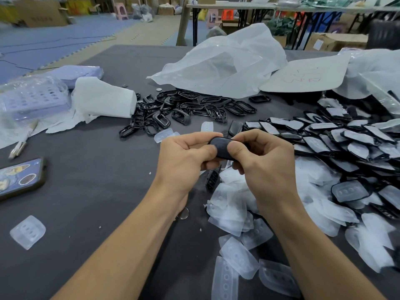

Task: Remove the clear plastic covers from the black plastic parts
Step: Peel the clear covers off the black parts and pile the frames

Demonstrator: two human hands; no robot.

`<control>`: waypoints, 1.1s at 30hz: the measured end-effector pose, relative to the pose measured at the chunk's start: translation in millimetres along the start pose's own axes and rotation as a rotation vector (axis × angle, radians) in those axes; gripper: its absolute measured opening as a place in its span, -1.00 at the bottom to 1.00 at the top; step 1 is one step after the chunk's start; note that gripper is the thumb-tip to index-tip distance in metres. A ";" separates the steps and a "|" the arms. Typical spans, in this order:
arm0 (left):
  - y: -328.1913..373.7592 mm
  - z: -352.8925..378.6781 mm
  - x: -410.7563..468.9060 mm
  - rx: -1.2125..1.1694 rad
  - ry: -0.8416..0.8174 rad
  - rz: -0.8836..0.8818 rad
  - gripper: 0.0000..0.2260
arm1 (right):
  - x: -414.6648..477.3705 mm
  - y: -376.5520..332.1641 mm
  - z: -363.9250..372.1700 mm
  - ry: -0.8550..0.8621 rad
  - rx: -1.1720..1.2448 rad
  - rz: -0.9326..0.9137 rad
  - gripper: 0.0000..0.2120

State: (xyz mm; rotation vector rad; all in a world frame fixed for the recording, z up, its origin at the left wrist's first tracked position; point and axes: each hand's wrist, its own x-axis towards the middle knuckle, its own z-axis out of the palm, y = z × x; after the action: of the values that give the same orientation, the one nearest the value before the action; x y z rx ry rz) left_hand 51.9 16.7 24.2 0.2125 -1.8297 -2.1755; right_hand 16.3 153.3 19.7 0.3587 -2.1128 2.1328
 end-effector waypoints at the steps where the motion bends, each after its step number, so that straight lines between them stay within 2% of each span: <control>1: 0.1 -0.2 -0.2 -0.006 0.010 -0.007 -0.67 | -0.5 0.3 0.1 -0.006 -0.004 -0.006 -0.94; 9: -1.5 -2.0 1.0 -0.036 0.049 -0.057 -0.73 | -0.4 0.7 0.5 -0.034 0.007 -0.017 -0.82; 12: -1.7 -0.7 0.6 -0.058 0.020 -0.071 -0.68 | 0.5 0.7 -0.8 -0.019 -0.007 0.000 -0.75; 16: -1.7 -1.7 1.8 -0.091 -0.014 -0.108 -0.71 | 1.2 0.1 -2.3 0.012 -0.024 0.018 -0.77; 22: -2.0 -3.2 3.4 -0.076 -0.106 -0.159 -0.57 | 3.5 -3.4 -6.1 0.027 0.047 0.057 -0.77; 25: -3.3 -3.2 2.3 -0.044 -0.116 -0.127 -0.55 | 3.4 -3.7 -7.0 0.026 0.070 0.059 -0.78; 28: -1.5 -1.3 -1.2 -0.014 -0.120 -0.068 -0.66 | 3.1 -3.0 -7.7 0.022 0.068 0.055 -0.80; 33: -2.7 2.2 -2.5 0.068 -0.011 -0.001 -0.74 | 3.4 -0.8 -6.7 0.011 0.034 0.046 -0.79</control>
State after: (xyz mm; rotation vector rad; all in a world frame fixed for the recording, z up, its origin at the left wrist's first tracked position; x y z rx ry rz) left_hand 53.2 19.9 21.8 0.2160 -1.9112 -2.1214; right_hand 12.6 159.8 21.3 0.3039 -2.1012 2.1927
